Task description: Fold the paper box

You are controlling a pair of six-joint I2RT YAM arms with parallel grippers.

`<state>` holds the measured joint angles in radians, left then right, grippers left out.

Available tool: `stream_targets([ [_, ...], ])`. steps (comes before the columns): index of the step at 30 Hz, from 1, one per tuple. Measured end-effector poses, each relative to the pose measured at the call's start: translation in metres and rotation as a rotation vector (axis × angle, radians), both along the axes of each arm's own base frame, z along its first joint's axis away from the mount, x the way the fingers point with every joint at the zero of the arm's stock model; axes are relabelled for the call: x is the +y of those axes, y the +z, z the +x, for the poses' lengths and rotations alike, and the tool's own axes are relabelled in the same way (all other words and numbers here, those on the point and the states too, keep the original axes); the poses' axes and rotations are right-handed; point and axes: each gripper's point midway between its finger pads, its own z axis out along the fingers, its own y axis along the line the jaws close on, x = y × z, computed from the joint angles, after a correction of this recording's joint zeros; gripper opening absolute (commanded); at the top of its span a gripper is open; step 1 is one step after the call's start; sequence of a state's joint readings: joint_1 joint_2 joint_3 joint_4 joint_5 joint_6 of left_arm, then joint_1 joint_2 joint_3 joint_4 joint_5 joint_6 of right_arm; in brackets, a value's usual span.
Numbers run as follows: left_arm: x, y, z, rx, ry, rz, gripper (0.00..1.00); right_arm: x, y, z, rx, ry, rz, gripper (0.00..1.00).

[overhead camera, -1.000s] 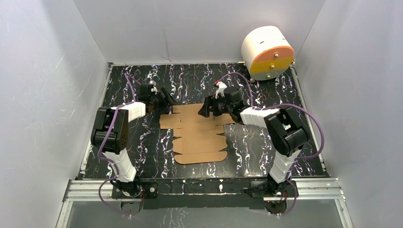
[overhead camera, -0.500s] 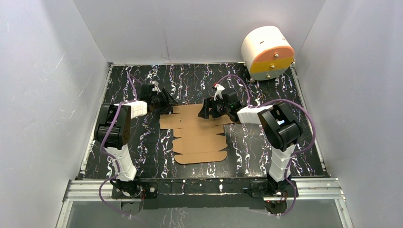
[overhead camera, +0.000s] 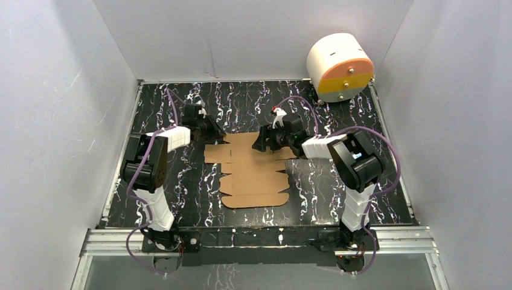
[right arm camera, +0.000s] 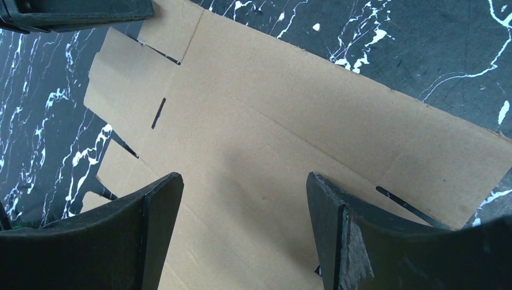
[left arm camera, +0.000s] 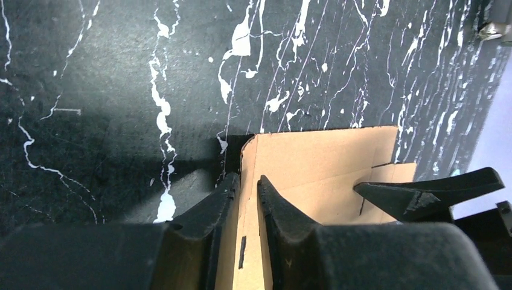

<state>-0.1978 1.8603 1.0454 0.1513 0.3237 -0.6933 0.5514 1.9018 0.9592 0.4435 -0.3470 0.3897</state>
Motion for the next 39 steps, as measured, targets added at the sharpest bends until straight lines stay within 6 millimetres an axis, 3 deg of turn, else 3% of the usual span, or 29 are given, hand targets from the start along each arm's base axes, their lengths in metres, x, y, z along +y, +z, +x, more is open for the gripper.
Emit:
stream_targets([
  [11,-0.029,0.013,0.001,-0.055,-0.055,0.256,0.00,-0.001,-0.001,0.001,-0.008,-0.010,-0.005,0.84],
  [22,-0.033,0.012,-0.001,-0.063,-0.066,0.451,0.00,0.000,-0.001,0.001,-0.016,-0.018,-0.013,0.84],
  [26,-0.029,0.012,-0.001,-0.061,-0.056,0.476,0.08,0.000,-0.001,0.001,-0.022,-0.015,-0.018,0.87],
  [31,-0.027,0.017,-0.007,-0.051,-0.062,0.486,0.25,-0.004,0.007,-0.003,-0.028,-0.008,-0.042,0.91],
  [34,-0.027,0.036,-0.011,-0.084,-0.058,0.466,0.33,-0.009,0.025,-0.005,-0.059,-0.009,-0.052,0.94],
  [39,-0.028,0.089,-0.025,-0.204,-0.043,0.367,0.47,-0.025,0.056,0.001,-0.126,-0.045,-0.071,0.95],
])
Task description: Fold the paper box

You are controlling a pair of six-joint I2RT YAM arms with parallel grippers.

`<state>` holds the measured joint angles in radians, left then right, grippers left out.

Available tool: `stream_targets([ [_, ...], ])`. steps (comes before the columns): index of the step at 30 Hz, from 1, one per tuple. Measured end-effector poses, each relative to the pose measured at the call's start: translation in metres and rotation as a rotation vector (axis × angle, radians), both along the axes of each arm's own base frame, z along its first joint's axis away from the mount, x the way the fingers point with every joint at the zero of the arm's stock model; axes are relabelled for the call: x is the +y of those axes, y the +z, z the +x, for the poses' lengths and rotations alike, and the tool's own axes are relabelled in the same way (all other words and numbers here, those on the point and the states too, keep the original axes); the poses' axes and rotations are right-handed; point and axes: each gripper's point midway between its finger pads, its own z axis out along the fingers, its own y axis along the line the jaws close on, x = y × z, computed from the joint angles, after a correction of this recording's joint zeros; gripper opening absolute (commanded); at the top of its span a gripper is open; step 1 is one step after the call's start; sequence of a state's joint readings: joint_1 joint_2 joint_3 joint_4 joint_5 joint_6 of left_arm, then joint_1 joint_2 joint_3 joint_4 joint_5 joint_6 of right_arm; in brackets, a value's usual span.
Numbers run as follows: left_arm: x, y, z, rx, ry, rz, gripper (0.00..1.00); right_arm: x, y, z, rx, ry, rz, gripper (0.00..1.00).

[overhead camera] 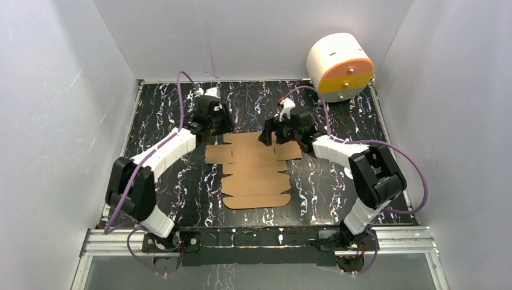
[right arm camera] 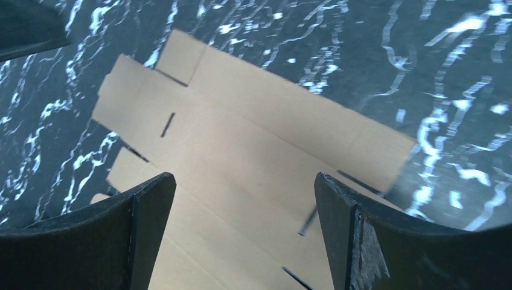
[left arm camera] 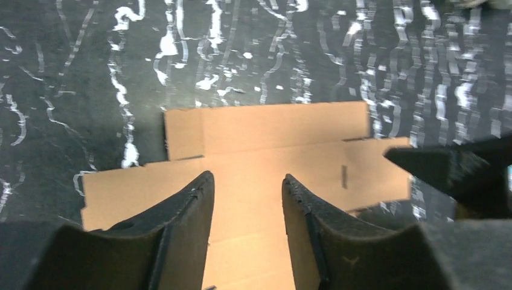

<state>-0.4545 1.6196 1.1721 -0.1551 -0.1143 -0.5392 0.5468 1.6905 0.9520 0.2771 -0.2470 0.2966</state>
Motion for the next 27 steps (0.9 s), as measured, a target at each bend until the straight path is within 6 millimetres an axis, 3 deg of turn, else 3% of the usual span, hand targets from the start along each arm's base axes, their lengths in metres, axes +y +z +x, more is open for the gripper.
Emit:
stream_targets([
  [3,-0.011,0.020,-0.011,-0.046,-0.047,-0.098,0.53,-0.022,0.002,0.013,-0.004,-0.060,-0.021,0.92],
  [5,-0.019,0.018,-0.015,-0.042,-0.077,-0.137,0.58,-0.041,-0.003,0.021,0.020,-0.108,-0.035,0.91],
  [8,-0.029,-0.002,-0.018,0.010,-0.112,-0.165,0.62,-0.073,-0.009,0.035,0.062,-0.191,-0.035,0.89],
  [11,-0.037,-0.023,-0.017,0.055,-0.133,-0.171,0.63,-0.092,-0.012,0.044,0.086,-0.240,-0.020,0.87],
  [17,-0.053,-0.058,-0.006,0.130,-0.159,-0.182,0.65,-0.092,-0.037,0.042,0.191,-0.234,0.014,0.77],
  [21,-0.061,-0.066,0.006,0.134,-0.167,-0.185,0.66,-0.086,-0.055,0.043,0.266,-0.219,0.040,0.74],
  [27,-0.065,-0.072,0.015,0.131,-0.174,-0.177,0.66,-0.078,-0.056,0.048,0.304,-0.207,0.082,0.69],
])
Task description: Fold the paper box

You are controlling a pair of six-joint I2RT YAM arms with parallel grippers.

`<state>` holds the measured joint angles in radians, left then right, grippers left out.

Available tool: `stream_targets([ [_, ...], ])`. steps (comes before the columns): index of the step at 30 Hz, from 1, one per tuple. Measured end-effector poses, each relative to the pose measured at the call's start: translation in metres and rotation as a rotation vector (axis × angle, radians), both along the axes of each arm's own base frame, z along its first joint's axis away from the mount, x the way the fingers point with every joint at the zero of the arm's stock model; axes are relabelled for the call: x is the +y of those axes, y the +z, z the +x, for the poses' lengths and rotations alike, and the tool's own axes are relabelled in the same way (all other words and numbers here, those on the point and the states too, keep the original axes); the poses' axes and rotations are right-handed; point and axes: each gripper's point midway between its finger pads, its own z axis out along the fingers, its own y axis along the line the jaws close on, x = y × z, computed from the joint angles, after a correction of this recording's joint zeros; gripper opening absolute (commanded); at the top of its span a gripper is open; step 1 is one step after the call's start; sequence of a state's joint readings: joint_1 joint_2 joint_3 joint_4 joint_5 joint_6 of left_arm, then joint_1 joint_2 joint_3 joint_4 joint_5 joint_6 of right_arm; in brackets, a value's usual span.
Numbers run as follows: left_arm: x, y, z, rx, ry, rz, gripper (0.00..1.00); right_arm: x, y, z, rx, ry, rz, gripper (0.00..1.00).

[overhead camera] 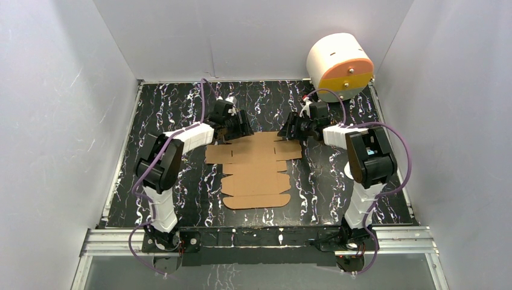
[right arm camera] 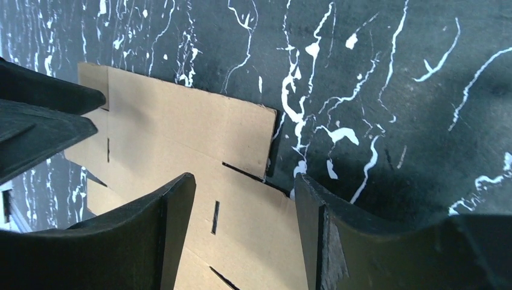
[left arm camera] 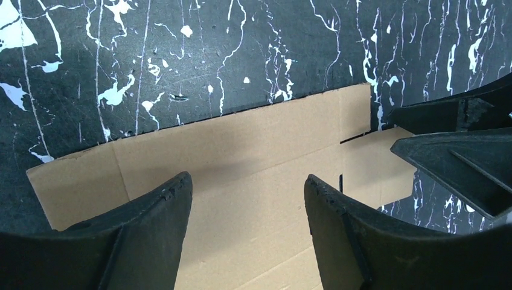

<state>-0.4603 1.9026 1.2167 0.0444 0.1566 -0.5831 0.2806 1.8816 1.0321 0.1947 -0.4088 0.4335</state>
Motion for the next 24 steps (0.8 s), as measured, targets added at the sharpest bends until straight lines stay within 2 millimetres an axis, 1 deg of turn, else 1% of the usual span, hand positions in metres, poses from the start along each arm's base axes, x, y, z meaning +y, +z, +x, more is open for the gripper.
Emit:
stream_targets([
  [4,0.000,-0.007,0.002,0.008,0.000,0.009,0.67,0.005,-0.001,0.002,0.013,0.003,0.029,0.66],
  [6,0.000,-0.013,0.002,0.019,0.002,0.016,0.67,0.007,-0.004,0.001,0.033,0.004,0.040,0.65],
  [9,0.001,-0.021,0.002,0.031,0.006,0.023,0.68,0.011,-0.004,0.002,0.045,0.008,0.065,0.64],
  [13,0.000,-0.020,0.003,0.028,0.010,0.019,0.68,0.015,-0.004,0.001,0.060,0.014,0.092,0.58],
  [17,0.000,-0.020,0.003,0.028,0.015,0.014,0.68,0.019,-0.005,-0.002,0.078,0.025,0.112,0.54],
  [24,-0.001,-0.020,0.004,0.028,0.024,0.004,0.68,0.025,0.000,0.002,0.059,0.037,0.101,0.46],
])
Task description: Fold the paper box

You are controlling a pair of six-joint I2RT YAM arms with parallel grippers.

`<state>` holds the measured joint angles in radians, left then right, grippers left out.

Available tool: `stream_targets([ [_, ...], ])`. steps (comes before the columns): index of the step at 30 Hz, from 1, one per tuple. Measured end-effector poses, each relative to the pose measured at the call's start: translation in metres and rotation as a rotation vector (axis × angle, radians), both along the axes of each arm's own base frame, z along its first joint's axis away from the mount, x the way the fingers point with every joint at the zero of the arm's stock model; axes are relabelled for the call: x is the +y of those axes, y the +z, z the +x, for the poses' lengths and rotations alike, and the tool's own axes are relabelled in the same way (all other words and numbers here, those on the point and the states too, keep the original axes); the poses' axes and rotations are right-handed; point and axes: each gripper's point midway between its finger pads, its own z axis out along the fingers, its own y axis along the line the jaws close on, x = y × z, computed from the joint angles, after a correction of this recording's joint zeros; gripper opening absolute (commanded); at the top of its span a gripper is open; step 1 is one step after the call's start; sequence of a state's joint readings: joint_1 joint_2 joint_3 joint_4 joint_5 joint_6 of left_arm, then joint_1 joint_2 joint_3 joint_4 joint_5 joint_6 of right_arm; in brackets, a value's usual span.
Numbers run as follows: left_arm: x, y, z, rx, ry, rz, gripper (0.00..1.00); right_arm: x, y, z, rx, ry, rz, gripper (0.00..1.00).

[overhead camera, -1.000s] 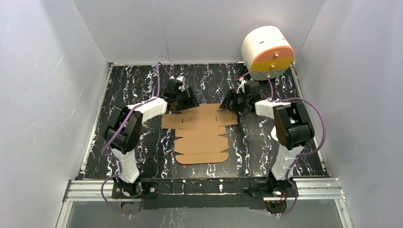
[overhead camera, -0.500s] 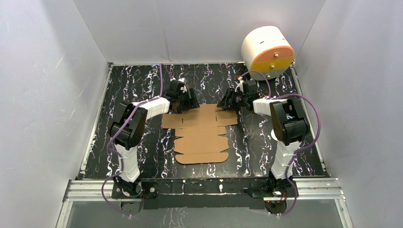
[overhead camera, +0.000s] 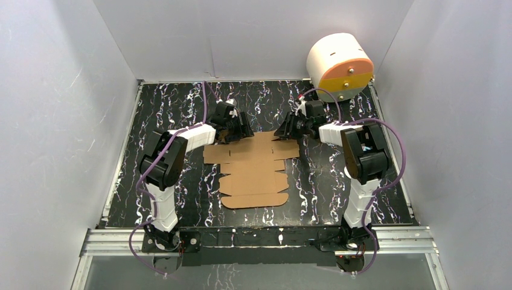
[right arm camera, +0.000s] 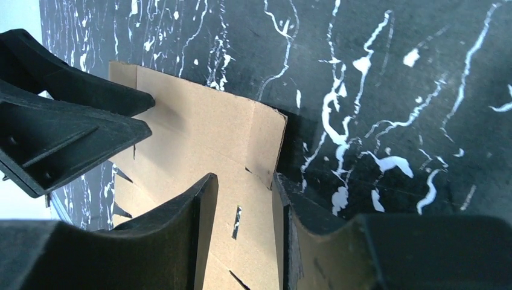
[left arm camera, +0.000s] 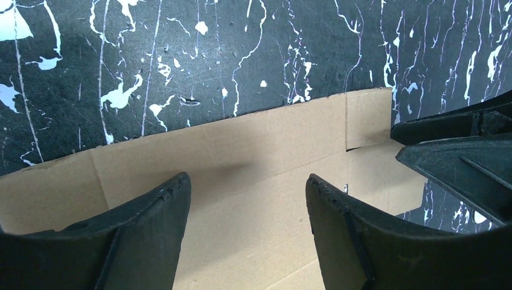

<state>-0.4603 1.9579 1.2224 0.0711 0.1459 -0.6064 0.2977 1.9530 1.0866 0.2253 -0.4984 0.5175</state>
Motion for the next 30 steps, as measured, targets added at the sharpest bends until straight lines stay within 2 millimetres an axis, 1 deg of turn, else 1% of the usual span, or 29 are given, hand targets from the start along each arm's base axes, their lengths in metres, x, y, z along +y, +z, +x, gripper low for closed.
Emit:
stream_targets([
  [6,0.000,0.000,0.000,0.002,0.005,-0.005,0.68,0.012,0.008,0.003,-0.039,0.021,-0.040,0.41],
  [9,0.000,0.000,0.000,0.001,0.006,-0.006,0.67,0.017,0.012,0.005,-0.063,0.030,-0.073,0.36],
  [13,-0.001,0.000,0.000,0.001,0.008,-0.008,0.67,0.027,0.017,0.007,-0.100,0.037,-0.135,0.31],
  [18,-0.001,0.000,0.000,0.000,0.008,-0.009,0.67,0.046,0.020,0.003,-0.158,0.062,-0.232,0.31],
  [23,-0.001,0.000,0.000,0.002,0.010,-0.010,0.66,0.056,0.020,-0.001,-0.204,0.075,-0.327,0.30],
  [27,0.000,-0.001,0.000,0.002,0.011,-0.009,0.67,0.055,0.019,-0.001,-0.218,0.074,-0.376,0.31],
  [30,0.000,-0.001,0.000,-0.001,0.012,-0.009,0.68,0.051,0.017,0.000,-0.222,0.072,-0.399,0.36],
])
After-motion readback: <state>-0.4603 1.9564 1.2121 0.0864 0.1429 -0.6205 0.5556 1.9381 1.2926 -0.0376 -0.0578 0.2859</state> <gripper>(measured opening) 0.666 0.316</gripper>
